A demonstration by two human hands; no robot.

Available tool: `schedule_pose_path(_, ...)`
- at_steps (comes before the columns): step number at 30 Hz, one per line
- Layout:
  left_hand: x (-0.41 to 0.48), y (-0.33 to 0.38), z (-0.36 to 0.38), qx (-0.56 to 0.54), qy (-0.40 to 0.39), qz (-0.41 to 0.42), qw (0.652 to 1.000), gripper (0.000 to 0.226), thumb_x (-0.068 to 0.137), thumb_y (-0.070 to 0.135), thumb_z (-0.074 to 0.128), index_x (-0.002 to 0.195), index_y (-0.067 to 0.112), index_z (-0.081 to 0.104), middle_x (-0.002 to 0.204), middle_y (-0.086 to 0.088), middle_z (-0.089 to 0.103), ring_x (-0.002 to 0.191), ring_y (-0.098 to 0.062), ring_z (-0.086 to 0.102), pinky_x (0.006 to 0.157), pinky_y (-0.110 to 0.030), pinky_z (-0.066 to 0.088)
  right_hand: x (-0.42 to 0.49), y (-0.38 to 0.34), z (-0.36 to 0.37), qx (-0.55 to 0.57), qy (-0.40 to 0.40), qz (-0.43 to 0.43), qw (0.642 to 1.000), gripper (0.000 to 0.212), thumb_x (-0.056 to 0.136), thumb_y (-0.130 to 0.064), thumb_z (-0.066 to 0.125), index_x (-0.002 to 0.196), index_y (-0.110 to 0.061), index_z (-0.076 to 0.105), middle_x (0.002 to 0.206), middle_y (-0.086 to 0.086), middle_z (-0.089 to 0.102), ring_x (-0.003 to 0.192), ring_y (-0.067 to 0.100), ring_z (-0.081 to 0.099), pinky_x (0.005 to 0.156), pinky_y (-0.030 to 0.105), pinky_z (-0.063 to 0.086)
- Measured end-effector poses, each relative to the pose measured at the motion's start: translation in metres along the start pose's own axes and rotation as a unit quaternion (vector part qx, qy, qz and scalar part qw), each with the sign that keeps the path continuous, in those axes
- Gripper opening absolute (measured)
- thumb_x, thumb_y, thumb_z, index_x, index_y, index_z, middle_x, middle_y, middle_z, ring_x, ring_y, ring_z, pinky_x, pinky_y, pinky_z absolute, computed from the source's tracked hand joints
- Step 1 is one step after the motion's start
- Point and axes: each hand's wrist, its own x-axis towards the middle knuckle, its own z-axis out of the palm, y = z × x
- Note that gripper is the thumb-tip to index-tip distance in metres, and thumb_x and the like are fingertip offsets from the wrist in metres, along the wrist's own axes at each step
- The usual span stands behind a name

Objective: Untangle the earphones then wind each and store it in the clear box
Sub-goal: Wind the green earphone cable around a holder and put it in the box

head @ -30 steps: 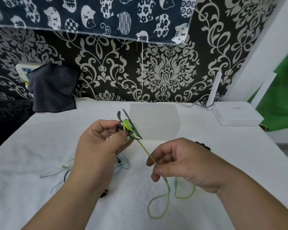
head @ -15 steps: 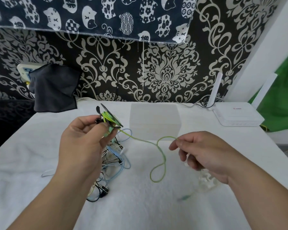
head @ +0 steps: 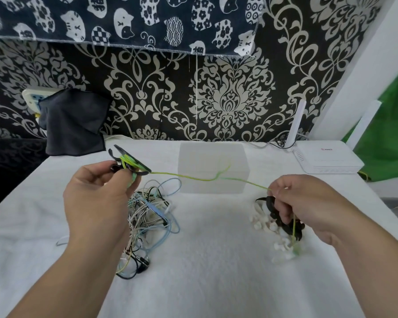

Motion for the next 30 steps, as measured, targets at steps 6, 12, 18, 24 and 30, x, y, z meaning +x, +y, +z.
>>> schedule_pose_path(6, 0.000, 0.000, 0.000, 0.014, 0.026, 0.020, 0.999, 0.023, 0.084, -0.009, 0.066, 0.087, 0.013, 0.060, 0.078, -0.011, 0.058, 0.071, -0.017, 0.066, 0.084, -0.033, 0.060, 0.006, 0.007, -0.005, -0.109, 0.044, 0.017, 0.993, 0.032, 0.100, -0.008, 0.046, 0.074, -0.005, 0.063, 0.061, 0.004, 0.054, 0.063, 0.022, 0.053, 0.053, 0.028, 0.038)
schedule_pose_path(12, 0.005, 0.002, -0.002, -0.003, 0.043, 0.022, 0.999, 0.025, 0.083, -0.010, 0.066, 0.085, 0.014, 0.059, 0.080, -0.011, 0.059, 0.077, -0.018, 0.066, 0.083, -0.031, 0.060, 0.014, 0.017, -0.020, -0.186, 0.102, 0.046, 0.976, 0.040, 0.102, -0.014, 0.047, 0.069, -0.005, 0.067, 0.074, 0.011, 0.062, 0.073, 0.029, 0.058, 0.064, 0.033, 0.040)
schedule_pose_path(18, -0.005, 0.000, 0.005, 0.009, -0.034, 0.010, 0.999, 0.026, 0.084, -0.013, 0.064, 0.083, 0.013, 0.061, 0.073, -0.008, 0.057, 0.070, -0.019, 0.064, 0.086, -0.041, 0.060, 0.021, 0.021, -0.016, -0.312, 0.157, 0.052, 0.935, 0.033, 0.101, -0.029, 0.047, 0.080, -0.010, 0.064, 0.085, 0.010, 0.068, 0.088, 0.036, 0.063, 0.084, 0.041, 0.050)
schedule_pose_path(24, -0.024, 0.000, 0.015, -0.030, -0.132, -0.041, 0.990, 0.026, 0.087, -0.016, 0.057, 0.081, 0.010, 0.059, 0.063, -0.004, 0.067, 0.068, -0.019, 0.068, 0.076, -0.036, 0.061, -0.002, -0.012, 0.026, -0.058, 0.076, -0.164, 0.982, 0.035, 0.094, -0.001, 0.052, 0.118, -0.021, 0.067, 0.109, -0.005, 0.072, 0.095, 0.001, 0.066, 0.074, 0.012, 0.046)
schedule_pose_path(30, -0.032, 0.003, 0.023, -0.067, -0.143, -0.082, 0.984, 0.023, 0.089, -0.013, 0.054, 0.080, 0.007, 0.058, 0.073, -0.013, 0.065, 0.070, -0.023, 0.070, 0.069, -0.031, 0.061, -0.020, -0.004, 0.078, -0.007, -0.215, -0.088, 0.973, 0.066, 0.081, 0.007, 0.050, 0.133, -0.033, 0.051, 0.125, -0.016, 0.065, 0.123, -0.005, 0.053, 0.092, 0.024, 0.051)
